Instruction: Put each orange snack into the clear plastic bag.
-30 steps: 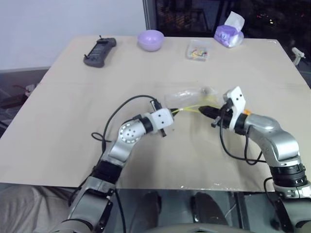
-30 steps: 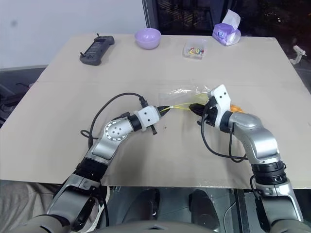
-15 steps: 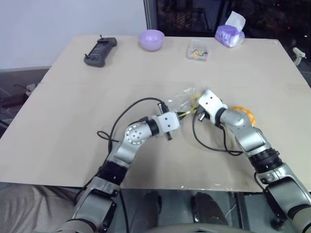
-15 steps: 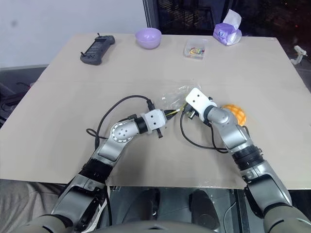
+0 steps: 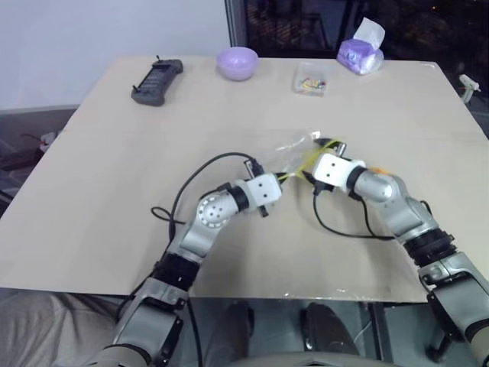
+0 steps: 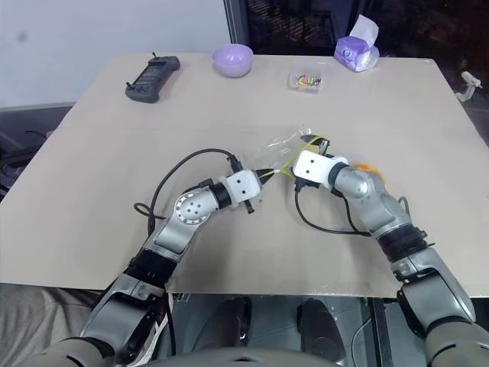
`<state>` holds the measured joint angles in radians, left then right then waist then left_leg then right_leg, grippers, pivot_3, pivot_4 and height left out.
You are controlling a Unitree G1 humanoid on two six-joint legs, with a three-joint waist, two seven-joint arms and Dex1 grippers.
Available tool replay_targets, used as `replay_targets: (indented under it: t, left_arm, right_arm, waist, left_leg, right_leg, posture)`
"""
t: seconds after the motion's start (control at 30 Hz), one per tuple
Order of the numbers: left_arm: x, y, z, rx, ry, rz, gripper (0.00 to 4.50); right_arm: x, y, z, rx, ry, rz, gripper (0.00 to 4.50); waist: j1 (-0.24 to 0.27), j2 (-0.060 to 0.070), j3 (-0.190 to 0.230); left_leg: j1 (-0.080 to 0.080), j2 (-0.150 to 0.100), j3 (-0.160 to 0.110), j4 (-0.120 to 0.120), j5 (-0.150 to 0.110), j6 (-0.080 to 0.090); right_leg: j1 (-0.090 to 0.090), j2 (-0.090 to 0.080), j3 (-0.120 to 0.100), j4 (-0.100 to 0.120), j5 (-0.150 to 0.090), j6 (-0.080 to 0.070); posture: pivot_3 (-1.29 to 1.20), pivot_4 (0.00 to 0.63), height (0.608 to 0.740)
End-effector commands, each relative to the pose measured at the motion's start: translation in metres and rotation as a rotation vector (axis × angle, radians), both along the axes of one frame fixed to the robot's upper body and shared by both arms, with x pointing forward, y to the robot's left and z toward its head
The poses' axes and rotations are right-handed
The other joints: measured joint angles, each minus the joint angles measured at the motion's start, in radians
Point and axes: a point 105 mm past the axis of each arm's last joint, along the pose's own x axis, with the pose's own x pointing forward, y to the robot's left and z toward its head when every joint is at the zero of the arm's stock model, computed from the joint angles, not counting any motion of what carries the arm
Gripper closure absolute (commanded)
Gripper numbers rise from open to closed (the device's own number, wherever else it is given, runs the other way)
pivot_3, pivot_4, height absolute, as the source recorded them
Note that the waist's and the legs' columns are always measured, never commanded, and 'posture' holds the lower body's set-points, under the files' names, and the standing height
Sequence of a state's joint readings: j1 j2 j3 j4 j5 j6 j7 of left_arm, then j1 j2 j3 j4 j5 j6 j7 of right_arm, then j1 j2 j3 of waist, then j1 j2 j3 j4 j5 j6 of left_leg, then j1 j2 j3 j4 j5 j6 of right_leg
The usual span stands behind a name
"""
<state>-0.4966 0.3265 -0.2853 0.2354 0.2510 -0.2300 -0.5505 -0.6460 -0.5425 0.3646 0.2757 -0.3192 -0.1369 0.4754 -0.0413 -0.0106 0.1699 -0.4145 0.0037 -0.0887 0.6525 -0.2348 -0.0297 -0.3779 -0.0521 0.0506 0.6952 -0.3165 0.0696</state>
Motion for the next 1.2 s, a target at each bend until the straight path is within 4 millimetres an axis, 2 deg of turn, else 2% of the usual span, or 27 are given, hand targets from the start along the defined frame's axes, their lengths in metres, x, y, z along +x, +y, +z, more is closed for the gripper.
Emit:
replay_targets:
  t: [0.03,0.17,0.23,0.3,0.43,0.47,0.53,0.63,0.7,0.77,0.87,0.97,1.07,1.13,1.2]
  left_arm:
    - [0.004,0.002,0.01,-0.016,-0.038,0.028,4.5]
    - [0.007,0.004,0.012,-0.03,-0.039,0.045,4.5]
    - [0.007,0.003,0.013,-0.037,-0.039,0.044,4.5]
    - [0.006,0.001,0.013,-0.041,-0.039,0.041,4.5]
    - [0.006,0.001,0.013,-0.044,-0.039,0.039,4.5]
    - [0.007,0.0,0.013,-0.044,-0.04,0.039,4.5]
    - [0.007,0.001,0.013,-0.044,-0.042,0.039,4.5]
    - [0.006,0.001,0.013,-0.041,-0.041,0.037,4.5]
    - [0.006,0.001,0.012,-0.037,-0.039,0.032,4.5]
    - [0.006,0.0,0.012,-0.034,-0.038,0.027,4.5]
    - [0.006,-0.001,0.013,-0.03,-0.041,0.021,4.5]
    - [0.006,-0.001,0.014,-0.028,-0.044,0.022,4.5]
    - [0.007,0.0,0.014,-0.026,-0.045,0.025,4.5]
    - [0.007,0.001,0.014,-0.025,-0.044,0.026,4.5]
    - [0.007,0.0,0.013,-0.023,-0.043,0.024,4.5]
  right_arm:
    - [-0.01,-0.008,0.04,0.115,-0.046,0.038,0.07]
    - [-0.031,-0.038,0.055,0.338,0.121,0.022,0.07]
    - [-0.035,-0.067,0.057,0.495,0.189,-0.07,0.07]
    - [-0.039,-0.096,0.047,0.599,0.265,-0.179,0.07]
    - [-0.047,-0.127,0.023,0.668,0.354,-0.319,0.07]
    - [-0.052,-0.136,0.01,0.689,0.396,-0.371,0.07]
    - [-0.067,-0.143,-0.011,0.751,0.502,-0.418,0.07]
    - [-0.077,-0.138,-0.023,0.809,0.589,-0.417,0.07]
    - [-0.079,-0.135,-0.027,0.842,0.612,-0.413,0.07]
    - [-0.074,-0.143,-0.04,0.857,0.626,-0.478,0.07]
    - [-0.073,-0.143,-0.059,0.829,0.66,-0.506,0.07]
    - [-0.072,-0.144,-0.063,0.771,0.641,-0.506,0.96]
    - [-0.07,-0.141,-0.058,0.751,0.625,-0.481,2.35]
    - [-0.071,-0.138,-0.052,0.743,0.619,-0.453,2.81]
    - [-0.072,-0.134,-0.047,0.736,0.624,-0.427,3.55]
  waist:
    - [0.0,0.0,0.0]
    - [0.007,0.0,0.0]
    - [0.01,0.0,0.0]
    - [0.014,0.0,0.0]
    - [0.011,0.0,0.0]
    - [0.009,0.0,0.0]
    - [0.009,0.0,0.0]
    - [0.002,0.0,0.0]
    - [0.001,0.0,0.0]
    - [0.001,0.0,0.0]
    - [0.001,0.0,-0.001]
    - [0.001,-0.002,-0.002]
    - [0.001,-0.002,-0.003]
    - [0.001,-0.002,-0.002]
    - [0.002,-0.002,-0.002]
  left_leg:
    - [0.0,0.0,0.0,0.0,0.0,0.0]
    - [-0.001,0.0,-0.001,0.0,-0.001,0.001]
    - [-0.001,0.0,-0.001,0.0,-0.001,0.002]
    - [-0.001,0.0,-0.001,0.001,-0.001,0.002]
    - [0.0,0.0,0.0,0.0,-0.001,0.002]
    - [0.0,0.0,0.0,0.0,-0.001,0.002]
    - [0.0,0.0,0.0,0.0,-0.001,0.002]
    - [0.001,0.0,0.002,0.0,-0.001,0.002]
    - [0.001,0.0,0.002,0.0,-0.001,0.002]
    - [0.001,0.0,0.001,0.0,-0.001,0.002]
    - [0.001,0.0,0.001,0.0,-0.001,0.002]
    - [0.002,0.0,0.001,0.001,-0.001,0.002]
    - [0.002,0.0,0.001,0.001,-0.001,0.002]
    - [0.002,0.0,0.001,0.001,-0.001,0.002]
    - [0.002,0.0,0.001,0.001,-0.001,0.002]
  right_leg:
    - [0.0,0.0,0.0,0.0,0.0,0.0]
    - [0.001,0.0,-0.001,0.0,0.0,0.0]
    - [0.001,-0.001,-0.001,0.0,0.0,0.0]
    - [0.001,-0.001,-0.001,-0.001,0.0,0.0]
    - [0.001,-0.001,0.0,0.0,0.0,0.0]
    - [0.001,0.0,0.0,0.0,0.0,0.0]
    - [0.001,0.0,0.0,0.0,0.0,0.0]
    - [0.001,0.0,0.002,0.0,0.0,0.0]
    - [0.002,0.0,0.002,0.001,0.0,0.0]
    - [0.002,0.0,0.001,0.001,0.0,0.0]
    - [0.002,0.0,0.002,0.001,0.0,0.0]
    - [0.002,0.0,0.002,0.001,0.0,0.0]
    - [0.003,0.0,0.002,0.001,0.0,0.0]
    - [0.003,0.0,0.001,0.001,0.0,0.0]
    - [0.003,0.0,0.001,0.001,0.0,0.0]
  posture:
    - [0.0,0.15,0.74]
    - [0.0,0.15,0.74]
    - [0.0,0.15,0.74]
    - [0.0,0.15,0.74]
    - [0.0,0.15,0.74]
    - [0.0,0.15,0.74]
    - [0.0,0.15,0.74]
    - [0.0,0.15,0.74]
    - [0.0,0.15,0.74]
    - [0.0,0.15,0.74]
    - [0.0,0.15,0.74]
    - [0.0,0.15,0.74]
    - [0.0,0.15,0.74]
    - [0.0,0.15,0.74]
    - [0.0,0.15,0.74]
